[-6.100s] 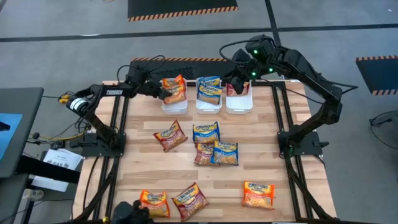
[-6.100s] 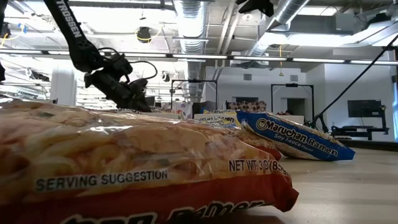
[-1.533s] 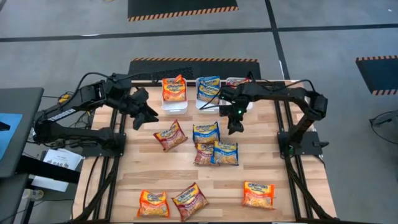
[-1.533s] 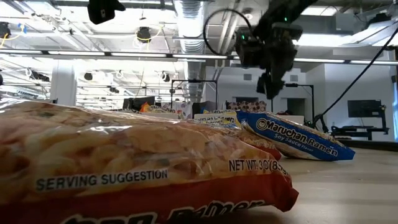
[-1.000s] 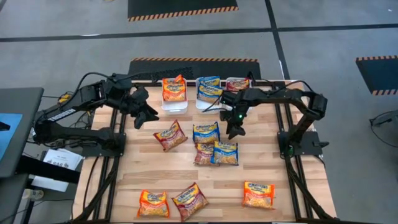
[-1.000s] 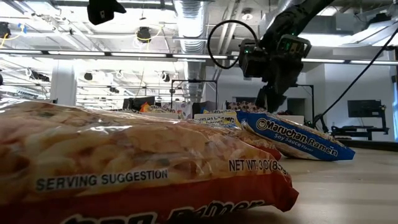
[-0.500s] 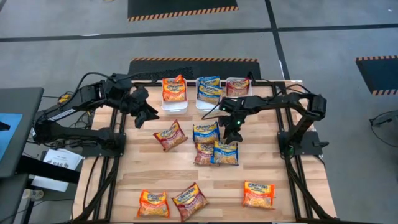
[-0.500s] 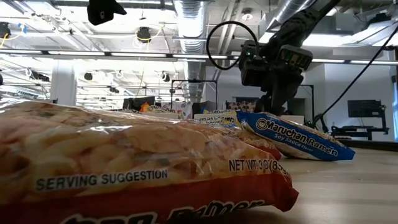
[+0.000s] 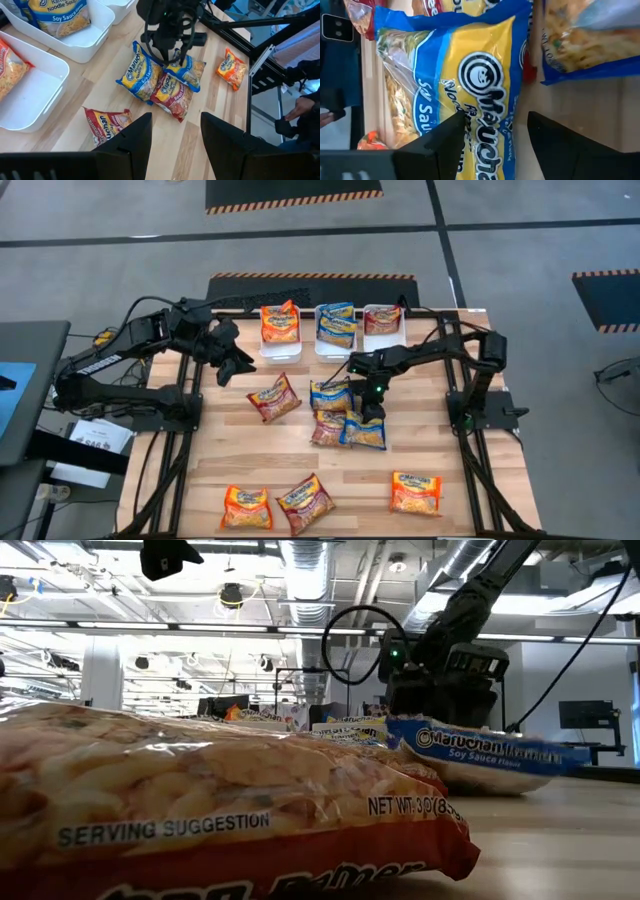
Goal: Sort Maruchan noodles
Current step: Put the bottom blue noodle soup pack into the middle white bin
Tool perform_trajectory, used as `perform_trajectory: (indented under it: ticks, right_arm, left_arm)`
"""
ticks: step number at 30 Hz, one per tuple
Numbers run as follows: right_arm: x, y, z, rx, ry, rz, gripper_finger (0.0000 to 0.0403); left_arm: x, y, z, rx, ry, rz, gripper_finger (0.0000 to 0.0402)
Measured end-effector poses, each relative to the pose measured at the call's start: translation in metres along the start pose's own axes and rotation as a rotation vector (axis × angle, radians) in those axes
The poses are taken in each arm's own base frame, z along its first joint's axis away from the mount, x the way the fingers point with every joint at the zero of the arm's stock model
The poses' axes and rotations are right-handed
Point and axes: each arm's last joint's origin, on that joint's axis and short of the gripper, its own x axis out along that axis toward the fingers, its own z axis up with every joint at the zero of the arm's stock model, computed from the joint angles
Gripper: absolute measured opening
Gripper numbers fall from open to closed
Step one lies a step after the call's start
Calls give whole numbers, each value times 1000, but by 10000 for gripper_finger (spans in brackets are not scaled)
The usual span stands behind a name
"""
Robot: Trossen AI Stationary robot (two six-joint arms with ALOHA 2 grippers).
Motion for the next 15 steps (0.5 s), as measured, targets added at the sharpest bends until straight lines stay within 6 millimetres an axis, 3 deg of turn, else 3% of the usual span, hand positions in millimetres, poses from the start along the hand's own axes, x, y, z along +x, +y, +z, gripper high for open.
perform_trajectory:
  ticks: [4, 15]
  right_arm:
    - [4, 1, 0, 13, 8, 7, 202]
    - [4, 3, 0, 83, 13, 27, 13]
  left_arm:
    - [0, 0, 0, 11, 0, 0, 156]
    - [0, 0, 0, 27, 0, 1, 156]
